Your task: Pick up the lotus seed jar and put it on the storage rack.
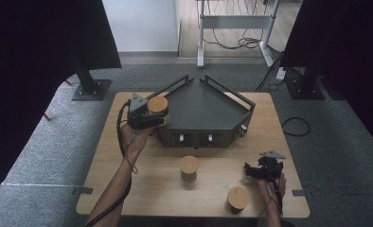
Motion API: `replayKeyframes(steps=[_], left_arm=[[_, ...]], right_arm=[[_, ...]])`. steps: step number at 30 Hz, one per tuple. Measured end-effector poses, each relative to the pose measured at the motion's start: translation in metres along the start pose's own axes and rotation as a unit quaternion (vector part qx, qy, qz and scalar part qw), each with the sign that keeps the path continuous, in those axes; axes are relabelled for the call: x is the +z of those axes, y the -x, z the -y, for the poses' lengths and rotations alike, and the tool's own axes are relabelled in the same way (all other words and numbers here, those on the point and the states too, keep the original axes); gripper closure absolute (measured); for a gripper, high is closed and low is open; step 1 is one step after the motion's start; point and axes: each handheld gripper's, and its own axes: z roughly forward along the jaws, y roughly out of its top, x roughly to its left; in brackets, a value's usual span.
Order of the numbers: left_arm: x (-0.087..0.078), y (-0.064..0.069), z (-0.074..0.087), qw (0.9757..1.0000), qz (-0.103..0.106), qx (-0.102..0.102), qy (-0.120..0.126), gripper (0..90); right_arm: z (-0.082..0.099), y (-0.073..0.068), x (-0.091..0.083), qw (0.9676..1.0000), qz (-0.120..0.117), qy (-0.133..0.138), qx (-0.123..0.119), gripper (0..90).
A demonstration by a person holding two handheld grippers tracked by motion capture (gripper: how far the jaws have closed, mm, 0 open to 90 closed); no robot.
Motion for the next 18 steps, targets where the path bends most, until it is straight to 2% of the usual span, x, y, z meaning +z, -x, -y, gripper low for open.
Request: replayKeyframes(steps=[8,18], left_arm=[[0.014,0.0,-0.007,1.0,-0.008,0.003,-0.005,24.0],[0.033,0.0,-0.009,0.9999,-0.01,-0.002,-0.009,23.9]], right_arm=[[0.0,0.001,0.0,1.0,-0.001,0.0,-0.001,5.2],[-0.001,0.001,0.0,1.0,-0.002,0.0,-0.001,5.2]])
